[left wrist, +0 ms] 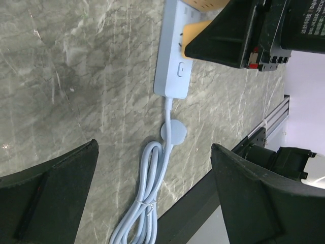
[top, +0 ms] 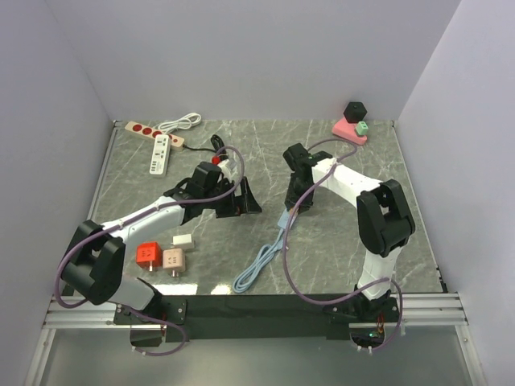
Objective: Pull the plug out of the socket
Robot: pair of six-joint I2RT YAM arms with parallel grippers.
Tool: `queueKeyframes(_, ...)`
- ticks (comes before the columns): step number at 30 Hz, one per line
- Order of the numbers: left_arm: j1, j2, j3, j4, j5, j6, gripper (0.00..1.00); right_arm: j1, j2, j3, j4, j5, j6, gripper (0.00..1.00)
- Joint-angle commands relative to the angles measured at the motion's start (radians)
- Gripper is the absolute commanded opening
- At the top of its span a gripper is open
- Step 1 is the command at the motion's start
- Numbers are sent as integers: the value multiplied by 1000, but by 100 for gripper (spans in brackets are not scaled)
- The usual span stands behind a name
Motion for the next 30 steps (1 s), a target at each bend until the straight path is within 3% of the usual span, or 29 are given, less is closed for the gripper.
queueKeyframes(1, -2, -28, 0, 26, -11, -1, 98, 5, 15, 2, 46, -7, 14, 23)
queueKeyframes(3, -2, -16, 3, 29, -5, 4, 98, 5, 15, 4, 48, -7, 5, 4)
queueKeyframes(4, -2, -11, 2, 33, -2, 7, 98, 4, 5, 0, 49, -7, -10, 0)
queueKeyframes(9, -9, 47, 17, 64, 32, 31, 98, -4, -101, -104, 162, -112, -119, 0)
queueKeyframes(10, -14, 58, 25, 72, 40, 39, 98, -22, -127, -137, 249, -176, -141, 0)
queueKeyframes(17, -74, 185, 85, 112, 63, 88, 98, -83, -158, -259, 388, -465, -135, 0)
queueKeyframes(26, -132, 308, 103, 205, 35, 59, 97, -99, -150, -282, 475, -579, -103, 0)
queueKeyframes(30, -137, 353, 97, 208, -40, 53, 97, -97, -161, -291, 515, -626, -72, 0)
